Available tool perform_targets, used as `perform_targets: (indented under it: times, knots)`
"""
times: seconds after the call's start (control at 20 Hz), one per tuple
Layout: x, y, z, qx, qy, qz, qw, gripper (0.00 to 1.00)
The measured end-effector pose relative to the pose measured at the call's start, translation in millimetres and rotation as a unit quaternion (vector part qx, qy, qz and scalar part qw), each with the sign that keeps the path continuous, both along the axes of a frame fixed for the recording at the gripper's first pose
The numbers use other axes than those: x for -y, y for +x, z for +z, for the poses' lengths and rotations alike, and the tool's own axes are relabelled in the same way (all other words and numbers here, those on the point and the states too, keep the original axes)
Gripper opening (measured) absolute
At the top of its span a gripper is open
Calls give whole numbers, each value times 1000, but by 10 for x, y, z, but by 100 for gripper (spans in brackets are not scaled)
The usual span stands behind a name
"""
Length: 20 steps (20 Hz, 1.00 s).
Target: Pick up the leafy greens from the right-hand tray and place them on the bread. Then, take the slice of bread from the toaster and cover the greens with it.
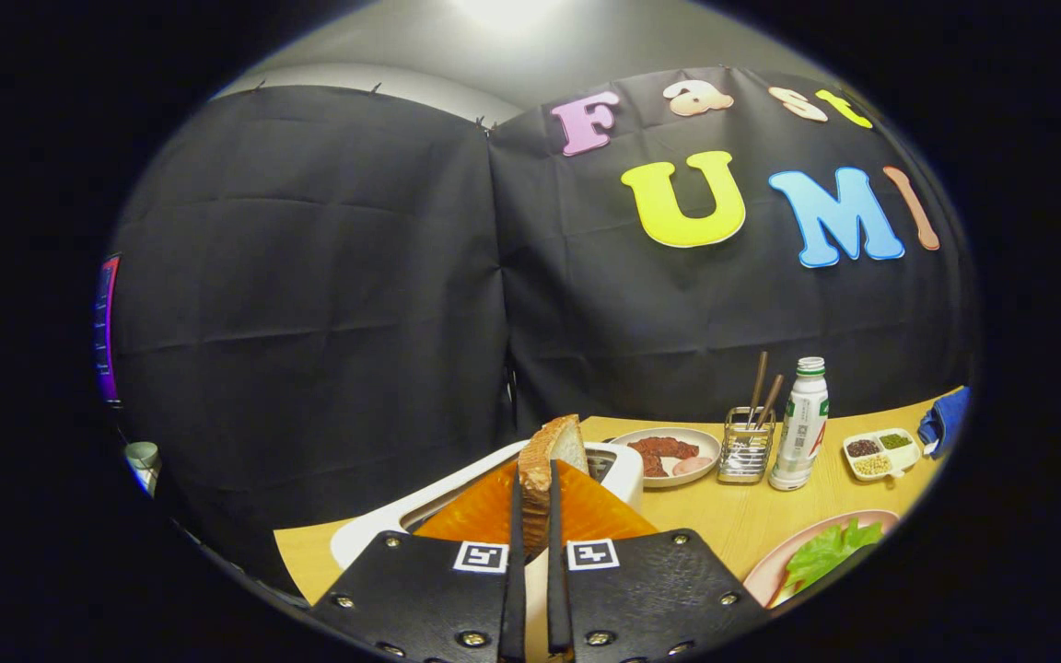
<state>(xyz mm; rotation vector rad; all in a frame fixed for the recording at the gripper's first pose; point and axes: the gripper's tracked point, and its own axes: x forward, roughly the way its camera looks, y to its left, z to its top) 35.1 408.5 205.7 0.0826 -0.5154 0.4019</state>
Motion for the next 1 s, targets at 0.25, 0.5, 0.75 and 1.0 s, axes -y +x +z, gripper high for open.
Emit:
perform_targets:
  times: [0.25,0.5,0.75,1.0]
  knots:
    - [297,-361,309,42,38,10,998,9]
    - [771,-591,434,61,63,-8,996,9]
    - [1480,-558,190,48,83,-66,993,9]
    - [2160,-374,-309,1,101,-133,986,9]
